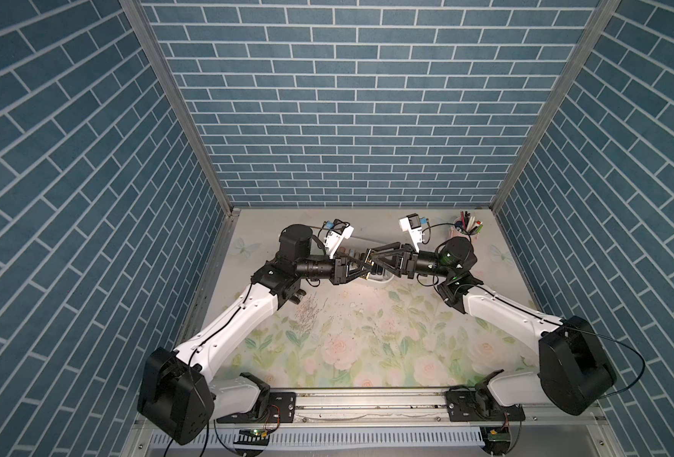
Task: Put the lipstick into the storage box
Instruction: Pick up the lipstick at the center of the board.
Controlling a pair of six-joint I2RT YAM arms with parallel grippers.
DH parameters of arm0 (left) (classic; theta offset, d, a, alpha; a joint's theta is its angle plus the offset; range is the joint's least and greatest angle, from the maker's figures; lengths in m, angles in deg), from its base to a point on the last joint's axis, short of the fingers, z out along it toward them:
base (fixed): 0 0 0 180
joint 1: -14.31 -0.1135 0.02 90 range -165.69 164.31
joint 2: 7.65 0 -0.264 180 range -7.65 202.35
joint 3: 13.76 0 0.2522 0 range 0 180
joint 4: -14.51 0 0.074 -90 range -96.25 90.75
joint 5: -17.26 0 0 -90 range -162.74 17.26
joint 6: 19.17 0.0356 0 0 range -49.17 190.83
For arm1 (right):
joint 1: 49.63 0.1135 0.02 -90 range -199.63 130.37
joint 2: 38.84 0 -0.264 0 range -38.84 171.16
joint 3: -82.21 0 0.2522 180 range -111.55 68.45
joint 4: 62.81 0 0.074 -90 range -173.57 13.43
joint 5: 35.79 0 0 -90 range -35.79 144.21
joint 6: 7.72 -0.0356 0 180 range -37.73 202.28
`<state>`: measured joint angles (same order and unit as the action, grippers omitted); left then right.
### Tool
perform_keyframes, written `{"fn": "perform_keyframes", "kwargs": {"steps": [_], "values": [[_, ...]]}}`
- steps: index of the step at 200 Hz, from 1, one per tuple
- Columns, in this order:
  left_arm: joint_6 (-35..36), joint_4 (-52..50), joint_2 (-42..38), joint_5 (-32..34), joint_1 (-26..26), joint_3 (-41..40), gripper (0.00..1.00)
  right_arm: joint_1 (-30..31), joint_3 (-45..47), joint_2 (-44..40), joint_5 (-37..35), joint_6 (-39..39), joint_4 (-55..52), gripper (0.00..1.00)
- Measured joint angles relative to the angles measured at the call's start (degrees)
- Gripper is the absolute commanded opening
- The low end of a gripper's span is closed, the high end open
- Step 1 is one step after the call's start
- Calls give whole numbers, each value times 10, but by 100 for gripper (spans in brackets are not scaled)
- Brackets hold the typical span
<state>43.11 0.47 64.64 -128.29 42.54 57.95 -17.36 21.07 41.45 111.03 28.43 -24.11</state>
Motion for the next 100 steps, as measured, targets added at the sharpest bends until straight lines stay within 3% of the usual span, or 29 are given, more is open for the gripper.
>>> {"fn": "perform_keyframes", "kwargs": {"steps": [61, 100], "values": [[-2, 2, -9, -1, 0, 0, 13, 10, 3, 31, 9, -52, 80, 43], [-3, 2, -16, -5, 0, 0, 13, 15, 3, 45, 11, -79, 112, 30]]}}
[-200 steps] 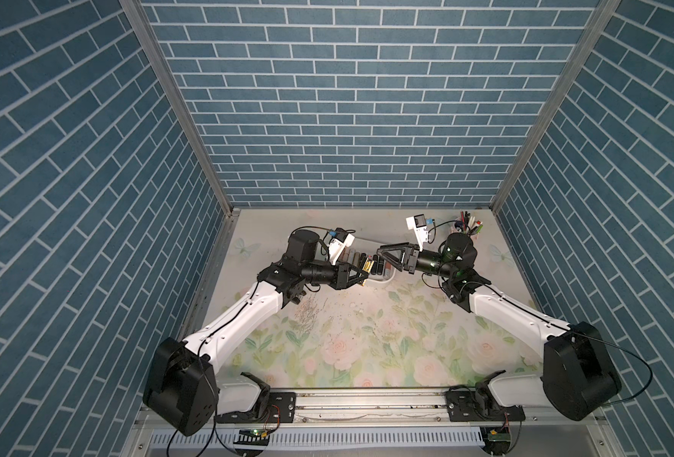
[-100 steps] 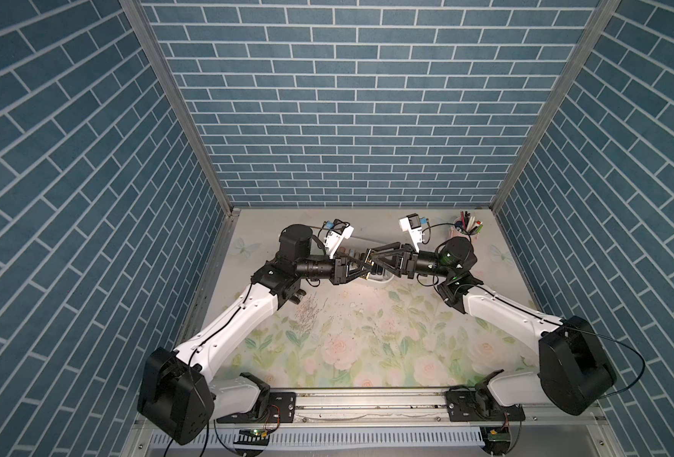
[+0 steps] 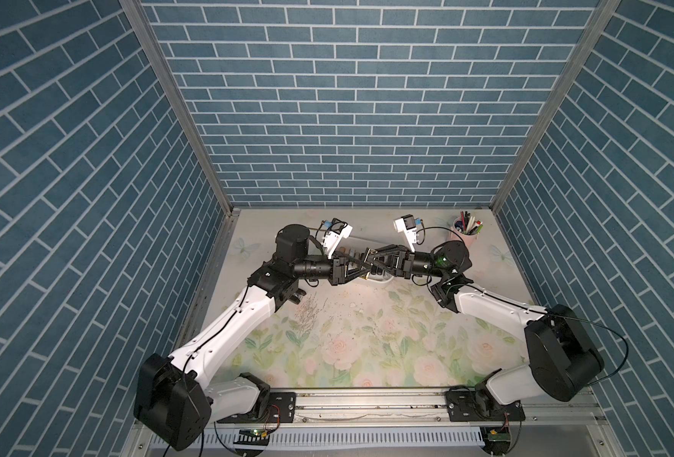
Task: Put the lipstick into the storage box
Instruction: Pick up the lipstick at the center of the board, then place the lipstick in the storage box.
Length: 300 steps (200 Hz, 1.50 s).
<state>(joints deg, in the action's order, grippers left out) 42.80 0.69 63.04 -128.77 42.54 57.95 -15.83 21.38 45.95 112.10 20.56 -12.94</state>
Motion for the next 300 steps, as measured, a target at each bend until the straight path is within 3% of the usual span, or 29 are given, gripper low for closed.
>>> {"fn": "perform_keyframes", "kwargs": {"steps": [19, 35, 56, 97, 136, 180, 201, 252, 300], "values": [[1, 0, -2, -9, -2, 0, 14, 1, 0, 2, 4, -13, 14, 21], [1, 1, -4, -9, -2, 0, 30, 2, 0, 2, 5, -19, 21, 15], [1, 2, -5, -4, -2, 0, 41, 4, 0, 3, 5, -19, 24, 11], [5, -10, -5, 12, -3, 3, 100, 9, 0, 5, 4, -19, 26, 9], [35, -66, -15, 62, -27, 44, 100, 2, -3, 5, -17, 10, -55, 8], [90, -143, -106, 258, -42, 68, 100, -31, -97, 16, -149, 132, -371, 8], [107, -156, -142, 321, -43, 57, 100, -45, -141, 44, -208, 171, -476, 8], [114, -190, -133, 401, -43, -13, 100, -56, -241, 170, -313, 236, -661, 8], [109, -201, -121, 417, -43, -52, 100, -56, -325, 251, -375, 280, -747, 7]]}}
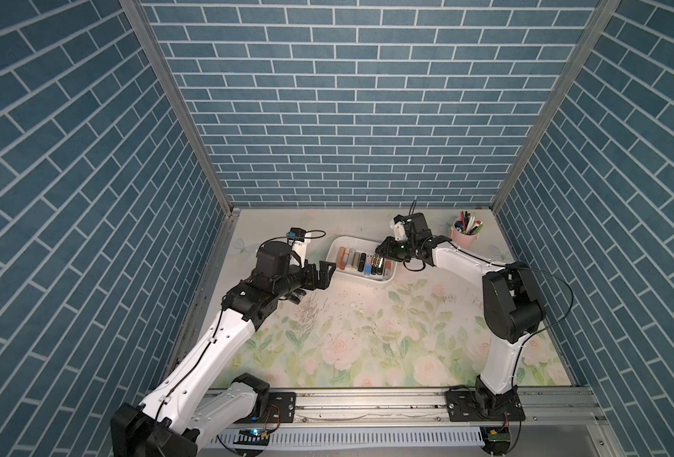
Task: Put the lipstick into the storage box
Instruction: Place the lipstick in the storage box.
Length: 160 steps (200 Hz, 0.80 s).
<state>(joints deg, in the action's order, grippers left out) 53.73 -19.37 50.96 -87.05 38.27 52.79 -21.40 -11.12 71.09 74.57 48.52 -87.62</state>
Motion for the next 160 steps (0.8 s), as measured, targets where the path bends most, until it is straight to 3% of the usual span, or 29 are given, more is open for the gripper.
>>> {"fn": "perform_keyframes", "kwargs": {"steps": [128, 160], "values": [[1, 2, 18, -3, 0, -12, 100, 1, -53, 83, -17, 23, -32, 7], [3, 3, 18, -3, 0, -17, 99, 1, -63, 92, -22, 23, -33, 12]]}}
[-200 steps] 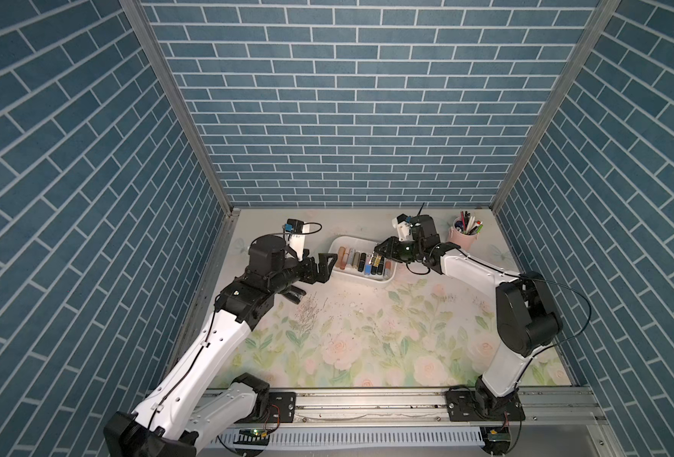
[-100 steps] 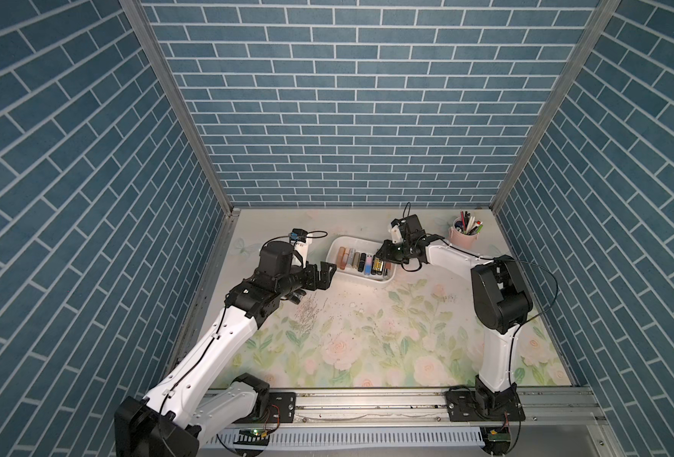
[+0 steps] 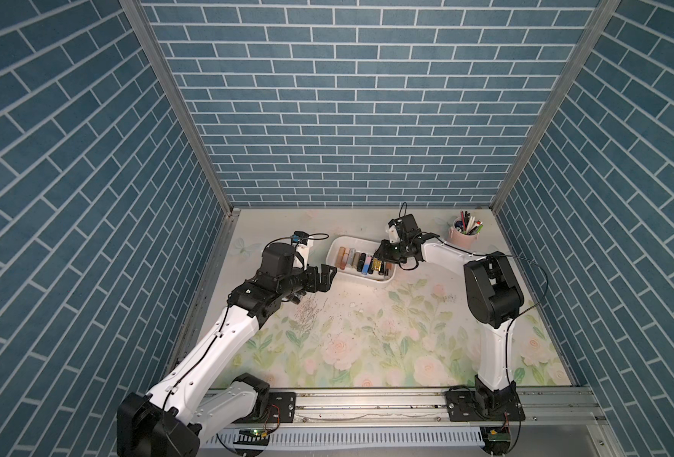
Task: Put the lipstick into the storage box
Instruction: Place the lipstick in the storage box.
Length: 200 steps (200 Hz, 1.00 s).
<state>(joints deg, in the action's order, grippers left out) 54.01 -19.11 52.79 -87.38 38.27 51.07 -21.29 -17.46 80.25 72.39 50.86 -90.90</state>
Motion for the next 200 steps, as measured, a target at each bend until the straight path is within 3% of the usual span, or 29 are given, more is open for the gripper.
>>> {"fn": "perform_keyframes", "kwargs": {"steps": [84, 200], "values": [[2, 0, 0, -1, 0, -3, 100, 5, -7, 9, -18, 5, -2, 47], [1, 3, 3, -11, 0, -4, 100, 30, -7, -64, -63, 18, -24, 51]]}}
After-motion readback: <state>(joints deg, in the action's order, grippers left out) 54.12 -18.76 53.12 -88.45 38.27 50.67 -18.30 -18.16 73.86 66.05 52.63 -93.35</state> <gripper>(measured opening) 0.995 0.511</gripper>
